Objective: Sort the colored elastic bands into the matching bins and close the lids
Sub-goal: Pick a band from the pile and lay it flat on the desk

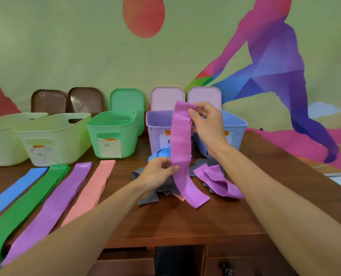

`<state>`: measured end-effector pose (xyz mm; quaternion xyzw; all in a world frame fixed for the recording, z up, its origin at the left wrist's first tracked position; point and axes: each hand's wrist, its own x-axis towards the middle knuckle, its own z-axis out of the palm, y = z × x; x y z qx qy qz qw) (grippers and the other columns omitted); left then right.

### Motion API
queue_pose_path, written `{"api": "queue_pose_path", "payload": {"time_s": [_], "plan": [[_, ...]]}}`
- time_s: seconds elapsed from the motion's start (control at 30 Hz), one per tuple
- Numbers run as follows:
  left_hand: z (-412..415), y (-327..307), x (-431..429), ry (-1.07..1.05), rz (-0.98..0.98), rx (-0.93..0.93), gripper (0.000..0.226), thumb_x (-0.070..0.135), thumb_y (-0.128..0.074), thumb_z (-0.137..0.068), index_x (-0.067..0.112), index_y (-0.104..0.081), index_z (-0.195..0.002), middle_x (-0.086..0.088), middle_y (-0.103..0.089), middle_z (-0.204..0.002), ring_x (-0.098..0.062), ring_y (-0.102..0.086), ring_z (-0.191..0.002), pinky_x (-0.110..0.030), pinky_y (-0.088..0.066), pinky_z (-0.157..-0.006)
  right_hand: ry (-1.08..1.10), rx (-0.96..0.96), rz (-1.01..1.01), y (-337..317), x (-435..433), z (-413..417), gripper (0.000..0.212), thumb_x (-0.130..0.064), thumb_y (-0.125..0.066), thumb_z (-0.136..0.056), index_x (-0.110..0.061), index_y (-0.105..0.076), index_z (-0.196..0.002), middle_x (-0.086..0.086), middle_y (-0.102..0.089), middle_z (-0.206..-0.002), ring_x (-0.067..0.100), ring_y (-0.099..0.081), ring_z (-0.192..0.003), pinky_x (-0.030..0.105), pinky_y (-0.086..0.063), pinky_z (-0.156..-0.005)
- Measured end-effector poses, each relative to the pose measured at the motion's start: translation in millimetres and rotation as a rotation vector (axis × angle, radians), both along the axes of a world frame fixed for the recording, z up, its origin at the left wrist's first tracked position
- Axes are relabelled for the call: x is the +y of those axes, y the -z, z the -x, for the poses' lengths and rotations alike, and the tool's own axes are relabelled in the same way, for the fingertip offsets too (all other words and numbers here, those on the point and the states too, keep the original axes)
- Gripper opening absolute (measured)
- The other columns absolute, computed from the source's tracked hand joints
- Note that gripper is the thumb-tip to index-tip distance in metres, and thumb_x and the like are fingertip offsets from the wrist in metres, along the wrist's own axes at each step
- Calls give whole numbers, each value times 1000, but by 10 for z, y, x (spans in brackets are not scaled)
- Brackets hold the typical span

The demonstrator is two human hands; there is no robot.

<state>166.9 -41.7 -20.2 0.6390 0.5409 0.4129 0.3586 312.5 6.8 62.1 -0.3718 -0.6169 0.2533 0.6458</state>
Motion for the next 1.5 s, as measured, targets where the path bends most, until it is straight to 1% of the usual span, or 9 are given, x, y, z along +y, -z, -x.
{"api": "queue_pose_path", "payload": {"time_s": [0.17,0.27,0.5,0.67,0.83,0.93,1.03,1.2,1.5], "plan": [[-11,-197,-63,0,-89,-115,12,18,-57,-94,15,-68,-90,2,-69,-87,-11,-63,-80,-32,-55,-80,179,51,-34,-8,42,-31,11,-15,-62,-89,-23,-60,-80,-8,-61,-72,12,-58,-70,26,-50,-65],[54,-312,-116,9,-77,-181,13,19,-54,-95,17,-67,-96,4,-67,-88,-9,-61,-79,-29,-52,-75,248,140,25,22,89,-62,13,-16,-66,-86,-25,-59,-79,-2,-64,-77,14,-58,-72,32,-49,-71],[409,-343,-313,-91,-54,176,21,23,-58,-93,12,-67,-109,-8,-69,-103,-15,-60,-85,-21,-46,-69,214,172,128,216,71,48,8,-6,-62,-88,-13,-59,-86,5,-64,-75,2,-58,-46,19,-49,-51],[712,-312,-473,-129,-12,259,29,35,-59,-92,10,-72,-92,-6,-68,-90,-16,-56,-77,-27,-41,-69,213,36,144,303,-4,243,8,-3,-60,-89,-12,-59,-89,2,-65,-75,6,-62,-50,23,-55,-61],[1040,-247,-706,-120,113,217,33,35,-55,-94,7,-70,-90,-5,-54,-83,-17,-46,-78,-27,-32,-64,215,-103,132,373,13,550,11,-1,-63,-86,-12,-62,-89,7,-66,-79,2,-60,-49,13,-49,-51],[1260,-250,-860,-80,248,167,22,26,-53,-95,9,-66,-94,-6,-53,-89,-16,-49,-83,-26,-37,-70,267,-237,151,431,61,718,9,-10,-68,-84,-11,-71,-92,7,-72,-92,18,-66,-85,30,-52,-87],[1488,-271,-991,-66,300,150,17,23,-54,-94,12,-61,-84,-5,-52,-85,-14,-49,-79,-23,-38,-68,260,-320,193,474,87,908,11,-15,-71,-81,-12,-73,-92,7,-73,-95,25,-63,-101,41,-44,-100],[1841,-244,-1170,-94,305,193,21,25,-60,-92,8,-60,-80,-1,-54,-75,-11,-50,-64,-17,-40,-52,185,-475,191,515,45,1264,11,-18,-73,-80,-13,-73,-90,6,-73,-89,20,-66,-93,37,-51,-90],[2348,-159,-1362,-186,364,69,20,30,-66,-86,11,-61,-82,-6,-55,-80,-16,-52,-64,-20,-38,-48,63,-641,123,597,103,2154,18,-24,-74,-81,-13,-74,-95,5,-74,-95,20,-66,-95,35,-52,-87]]}}
